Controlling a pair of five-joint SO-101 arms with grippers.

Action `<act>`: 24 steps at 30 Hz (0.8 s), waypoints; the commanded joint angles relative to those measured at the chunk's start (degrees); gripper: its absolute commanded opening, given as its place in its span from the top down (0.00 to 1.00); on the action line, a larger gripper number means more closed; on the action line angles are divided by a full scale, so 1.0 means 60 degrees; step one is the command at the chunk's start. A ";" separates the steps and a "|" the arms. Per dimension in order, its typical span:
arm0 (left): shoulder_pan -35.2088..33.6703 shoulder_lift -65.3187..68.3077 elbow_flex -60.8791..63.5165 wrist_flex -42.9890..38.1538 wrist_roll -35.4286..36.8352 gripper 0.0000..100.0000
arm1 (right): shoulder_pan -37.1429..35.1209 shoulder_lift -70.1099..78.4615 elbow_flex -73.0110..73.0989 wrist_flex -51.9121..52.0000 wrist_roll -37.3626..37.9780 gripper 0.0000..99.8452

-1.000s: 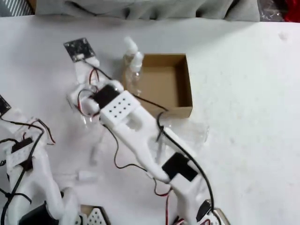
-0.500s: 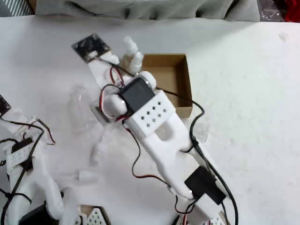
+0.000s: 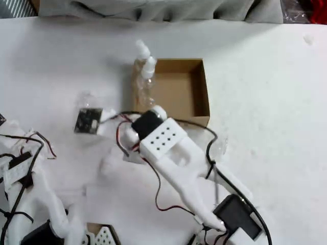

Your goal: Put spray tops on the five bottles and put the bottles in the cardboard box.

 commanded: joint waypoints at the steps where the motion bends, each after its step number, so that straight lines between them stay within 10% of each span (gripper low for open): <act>1: -0.0095 0.0037 -0.0513 -0.0308 0.0088 0.98 | 0.0007 0.0081 0.0996 -0.1839 0.0586 0.85; 24: -0.0095 0.0037 -0.0542 -0.0308 0.0103 0.98 | -0.1971 0.2293 0.1040 -0.3846 0.3458 0.77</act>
